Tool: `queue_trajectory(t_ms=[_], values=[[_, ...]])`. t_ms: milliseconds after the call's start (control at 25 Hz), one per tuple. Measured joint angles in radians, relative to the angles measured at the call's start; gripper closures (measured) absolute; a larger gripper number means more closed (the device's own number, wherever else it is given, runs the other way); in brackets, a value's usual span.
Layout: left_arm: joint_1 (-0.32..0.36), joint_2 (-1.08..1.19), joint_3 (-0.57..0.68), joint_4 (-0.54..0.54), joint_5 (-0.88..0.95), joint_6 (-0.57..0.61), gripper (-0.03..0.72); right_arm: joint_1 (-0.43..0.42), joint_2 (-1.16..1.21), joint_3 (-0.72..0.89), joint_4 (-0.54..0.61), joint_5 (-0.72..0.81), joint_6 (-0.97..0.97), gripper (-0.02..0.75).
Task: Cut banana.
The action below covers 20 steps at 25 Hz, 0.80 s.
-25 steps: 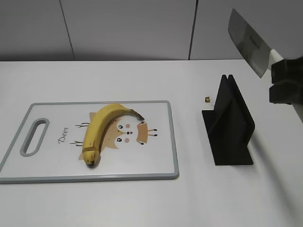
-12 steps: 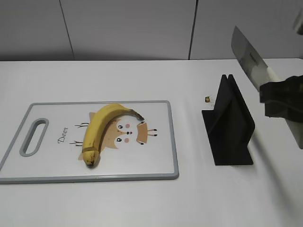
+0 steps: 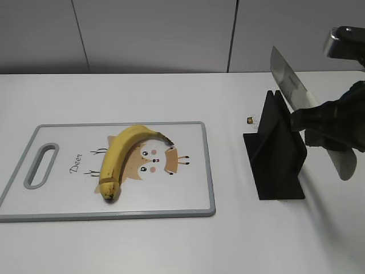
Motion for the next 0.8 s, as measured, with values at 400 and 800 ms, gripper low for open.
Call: queue_trajectory(t_ms=[400, 800], values=[[0.0, 0.0, 0.0, 0.0, 0.0, 0.0, 0.137, 0.0, 0.004, 0.0, -0.059, -0.035, 0.068, 0.574], [0.0, 0.0, 0.0, 0.001, -0.001, 0.0, 0.137, 0.0, 0.102, 0.0, -0.057, -0.069, 0.068, 0.574]])
